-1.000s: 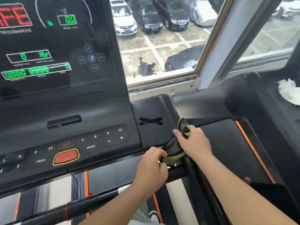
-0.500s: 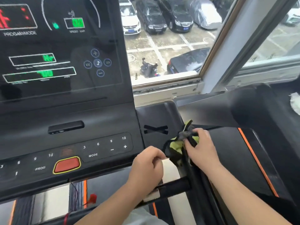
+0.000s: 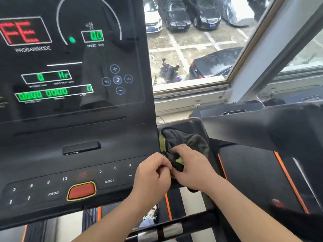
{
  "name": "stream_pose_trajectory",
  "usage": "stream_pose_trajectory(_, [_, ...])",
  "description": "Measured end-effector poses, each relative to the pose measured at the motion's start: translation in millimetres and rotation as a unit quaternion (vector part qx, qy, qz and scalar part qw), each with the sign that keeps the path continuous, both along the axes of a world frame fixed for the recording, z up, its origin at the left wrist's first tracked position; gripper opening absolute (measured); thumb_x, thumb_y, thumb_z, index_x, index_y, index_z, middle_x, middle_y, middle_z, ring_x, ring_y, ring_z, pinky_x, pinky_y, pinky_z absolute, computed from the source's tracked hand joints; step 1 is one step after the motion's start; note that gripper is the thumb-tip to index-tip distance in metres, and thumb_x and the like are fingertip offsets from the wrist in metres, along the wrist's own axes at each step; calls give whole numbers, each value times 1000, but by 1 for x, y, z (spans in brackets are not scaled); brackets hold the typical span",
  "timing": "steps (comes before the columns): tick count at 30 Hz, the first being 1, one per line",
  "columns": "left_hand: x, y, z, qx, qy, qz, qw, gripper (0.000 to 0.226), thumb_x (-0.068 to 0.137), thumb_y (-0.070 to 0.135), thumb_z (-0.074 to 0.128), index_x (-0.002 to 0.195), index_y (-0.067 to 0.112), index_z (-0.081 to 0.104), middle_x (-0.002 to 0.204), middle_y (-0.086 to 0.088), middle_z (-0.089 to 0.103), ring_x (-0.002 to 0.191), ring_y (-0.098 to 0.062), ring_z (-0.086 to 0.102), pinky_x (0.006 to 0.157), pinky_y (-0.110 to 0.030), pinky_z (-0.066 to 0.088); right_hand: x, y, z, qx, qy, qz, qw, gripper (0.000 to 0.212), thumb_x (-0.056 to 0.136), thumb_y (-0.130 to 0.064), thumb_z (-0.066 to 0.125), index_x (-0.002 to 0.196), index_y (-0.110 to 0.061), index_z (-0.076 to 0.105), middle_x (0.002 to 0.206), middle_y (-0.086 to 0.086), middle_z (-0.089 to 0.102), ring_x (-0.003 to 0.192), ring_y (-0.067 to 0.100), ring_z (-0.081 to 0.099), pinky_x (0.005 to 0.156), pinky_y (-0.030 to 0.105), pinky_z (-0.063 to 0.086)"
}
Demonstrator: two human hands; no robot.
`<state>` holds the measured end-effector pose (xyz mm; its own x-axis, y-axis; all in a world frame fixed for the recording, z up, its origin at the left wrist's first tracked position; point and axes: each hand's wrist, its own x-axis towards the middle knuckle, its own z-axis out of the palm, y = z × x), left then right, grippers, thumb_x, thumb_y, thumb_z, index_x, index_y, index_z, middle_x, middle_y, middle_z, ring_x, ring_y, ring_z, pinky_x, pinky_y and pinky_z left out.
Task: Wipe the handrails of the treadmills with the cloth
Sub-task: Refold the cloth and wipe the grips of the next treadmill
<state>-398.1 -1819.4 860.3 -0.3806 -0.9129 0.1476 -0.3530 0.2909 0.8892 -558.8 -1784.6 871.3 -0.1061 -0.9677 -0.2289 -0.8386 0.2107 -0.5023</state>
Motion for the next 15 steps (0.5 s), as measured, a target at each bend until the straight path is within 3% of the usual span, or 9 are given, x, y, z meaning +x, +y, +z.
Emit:
stream_pose_trajectory(3, [-4, -3, 1, -3, 2, 4, 1000, 27, 70, -6, 50, 70, 17, 63, 70, 14, 59, 68, -7, 55, 63, -14, 39, 0, -26, 17, 85, 64, 64, 992, 66, 85, -46, 62, 148, -34, 43, 144, -8, 50, 123, 30, 59, 100, 41, 49])
stream_pose_trajectory(6, [0, -4, 3, -11, 8, 14, 1000, 26, 70, -8, 49, 69, 14, 63, 70, 14, 58, 68, -5, 54, 64, -11, 37, 5, -35, 25, 98, 85, 72, 989, 68, 84, -48, 60, 149, -36, 46, 145, -8, 55, 131, 25, 56, 104, 40, 48])
stream_pose_trajectory(11, [-2, -10, 3, 17, -1, 25, 1000, 31, 72, -13, 50, 69, 16, 62, 72, 10, 60, 68, -7, 54, 62, -10, 37, 9, -29, 20, 104, 44, 33, 993, 62, 84, -46, 60, 143, -32, 45, 138, -9, 54, 119, 28, 60, 96, 39, 49])
stream_pose_trajectory(15, [-12, -4, 5, 11, -5, -6, 1000, 33, 73, -13, 52, 71, 18, 64, 76, 11, 62, 71, -8, 57, 63, -11, 39, -11, -18, 16, 85, -62, -4, 994, 58, 85, -39, 66, 139, -33, 49, 133, -13, 57, 121, 21, 59, 102, 39, 48])
